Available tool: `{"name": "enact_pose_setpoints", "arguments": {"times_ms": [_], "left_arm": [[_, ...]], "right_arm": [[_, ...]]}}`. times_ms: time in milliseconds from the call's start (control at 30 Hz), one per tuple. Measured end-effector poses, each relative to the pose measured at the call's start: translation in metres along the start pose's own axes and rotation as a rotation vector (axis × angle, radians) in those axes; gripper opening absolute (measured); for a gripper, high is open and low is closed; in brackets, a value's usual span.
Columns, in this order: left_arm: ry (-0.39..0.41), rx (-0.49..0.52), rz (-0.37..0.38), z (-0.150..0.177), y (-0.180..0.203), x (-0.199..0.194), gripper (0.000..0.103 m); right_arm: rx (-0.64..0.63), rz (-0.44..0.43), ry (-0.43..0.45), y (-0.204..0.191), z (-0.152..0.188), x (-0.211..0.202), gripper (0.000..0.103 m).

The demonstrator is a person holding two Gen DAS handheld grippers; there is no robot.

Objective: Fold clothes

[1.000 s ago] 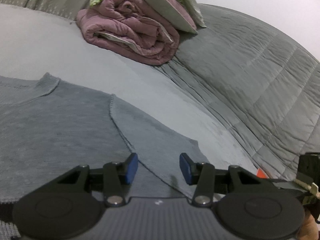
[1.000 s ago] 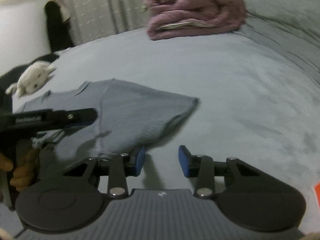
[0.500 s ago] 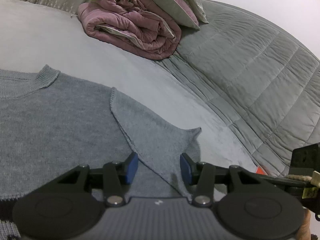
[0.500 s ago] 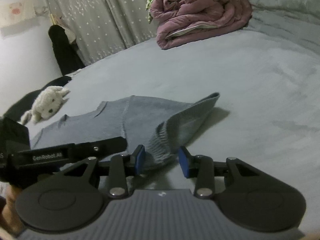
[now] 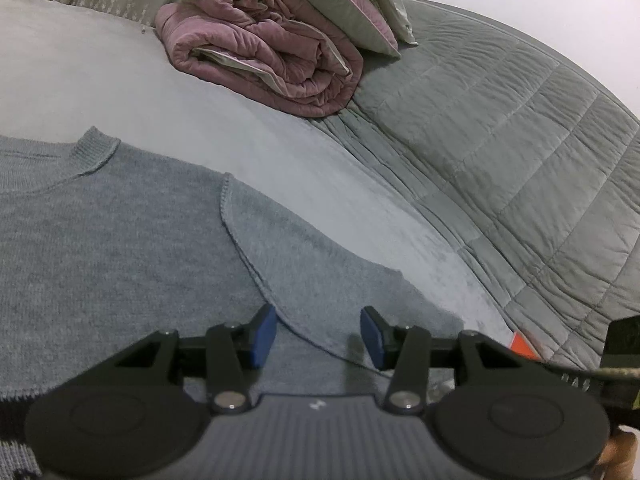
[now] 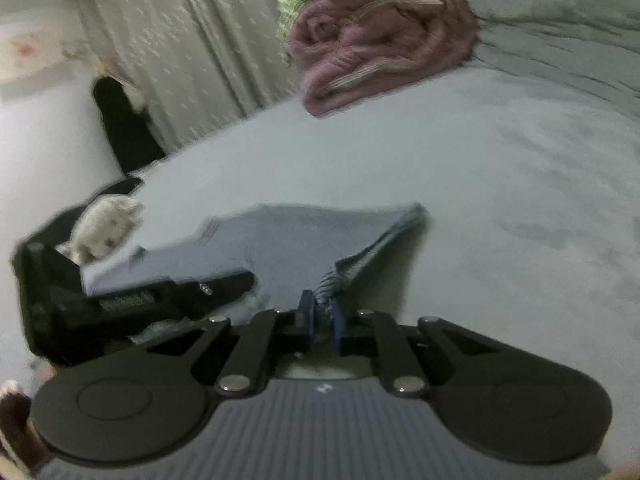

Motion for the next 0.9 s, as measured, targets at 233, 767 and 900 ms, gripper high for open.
{"name": "enact_pose_setpoints", "arguments": {"times_ms": [233,767,900], "left_arm": [[-0.004,0.002,-0.003,0.0,0.001,0.001,0.048],[0.085,-0.076,-0.149,0.017,0.003,-0.06,0.055],[0.063,-0.098,-0.195,0.038,0.007,-0.097,0.055]], "right_arm": [[-0.109,0.107,-0.025,0.005,0.019,0.011,0.01],[0.249,-0.073,0.012,0.041,0.021,-0.013,0.019],[0.259,-0.062,0.009,0.026,0.037,-0.033,0.049]]}}
Point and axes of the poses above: each gripper's, at about its wrist camera, not at the fingertips, and x roughly the way its jaws point, y to its right, z to its underside, the point moved 8 cm from there along x, roughly the way its jaws point, and after that the axes turned 13 degrees about x, right-handed, at the moved point
